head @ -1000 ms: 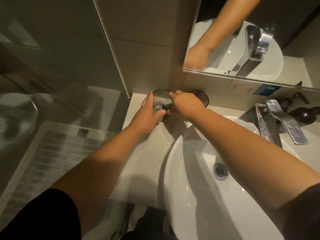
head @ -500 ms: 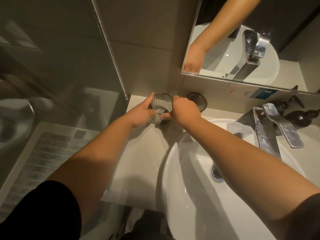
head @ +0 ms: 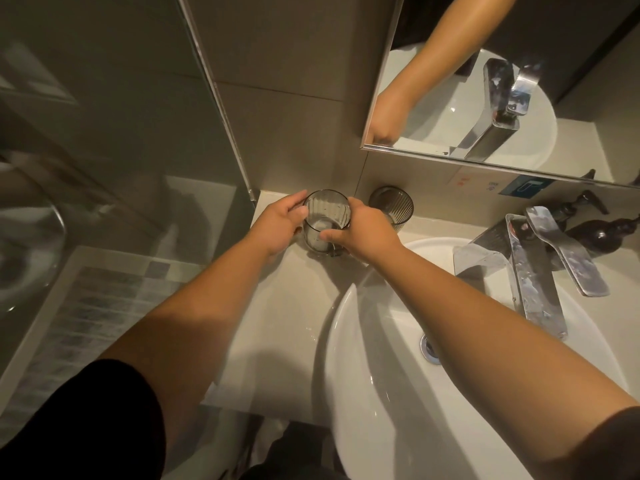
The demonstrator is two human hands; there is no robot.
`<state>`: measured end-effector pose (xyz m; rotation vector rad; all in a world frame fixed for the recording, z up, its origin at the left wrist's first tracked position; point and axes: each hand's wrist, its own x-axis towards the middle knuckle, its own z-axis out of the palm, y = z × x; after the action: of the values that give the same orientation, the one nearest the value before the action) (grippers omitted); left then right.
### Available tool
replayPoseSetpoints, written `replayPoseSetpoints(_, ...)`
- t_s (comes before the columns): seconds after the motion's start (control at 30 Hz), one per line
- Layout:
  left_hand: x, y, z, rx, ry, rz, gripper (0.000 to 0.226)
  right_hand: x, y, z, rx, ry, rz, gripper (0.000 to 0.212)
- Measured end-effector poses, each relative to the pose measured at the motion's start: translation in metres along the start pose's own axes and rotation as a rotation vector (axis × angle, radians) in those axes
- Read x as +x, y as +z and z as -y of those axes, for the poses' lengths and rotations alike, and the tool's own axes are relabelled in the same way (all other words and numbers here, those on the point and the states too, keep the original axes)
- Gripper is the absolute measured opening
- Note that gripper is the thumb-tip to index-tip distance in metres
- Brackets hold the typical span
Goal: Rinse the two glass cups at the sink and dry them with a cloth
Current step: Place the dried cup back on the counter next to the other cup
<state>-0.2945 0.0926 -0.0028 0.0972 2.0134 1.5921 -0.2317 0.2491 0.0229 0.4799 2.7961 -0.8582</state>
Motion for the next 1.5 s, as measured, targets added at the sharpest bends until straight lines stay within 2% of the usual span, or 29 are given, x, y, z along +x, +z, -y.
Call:
replayPoseSetpoints(0.1,-0.004,0.010,0.005,0.012,0.061,-0.167,0.033,-0.003,0.007,-0.001,0.042,0.034,-0.042,0.068)
replayPoseSetpoints(0.2,-0.003,0.013,0.012,0.070,0.097,-0.232,0.033,-0.006,0.011,-0.001,0.055,0.028,-0.077,0.065)
replayPoseSetpoints(0.37,-0.003,0.009,0.004,0.092,0.108,-0.191,0.032,-0.006,0.007,0.003,-0.009,-0.044,-0.047,0.086)
replayPoseSetpoints(0.5,0.000,0.006,0.003,0.138,0.096,-0.192,0.031,-0.006,0.010,0.006,-0.027,-0.049,-0.061,0.067)
replayPoseSetpoints(0.6,-0.006,0.011,0.010,0.171,0.120,-0.230,0.035,-0.008,0.016,0.008,0.017,-0.003,-0.124,0.061)
replayPoseSetpoints(0.73,-0.014,0.019,0.015,0.146,0.151,-0.197,0.035,-0.008,0.017,0.008,0.057,0.016,-0.146,0.066)
replayPoseSetpoints(0.87,-0.007,0.015,0.016,0.113,0.133,-0.185,0.035,-0.006,0.007,0.001,0.111,-0.031,-0.088,0.068)
replayPoseSetpoints(1.0,0.000,0.016,0.016,0.086,0.144,-0.181,0.034,-0.006,0.001,-0.002,0.070,-0.020,-0.029,0.083)
replayPoseSetpoints(1.17,0.010,0.019,0.011,0.018,0.106,-0.207,0.033,-0.001,0.002,0.003,0.058,0.001,-0.053,0.081)
replayPoseSetpoints(1.5,0.025,0.019,0.008,0.026,0.077,-0.218,0.035,0.010,0.001,0.005,0.053,0.020,-0.078,0.078)
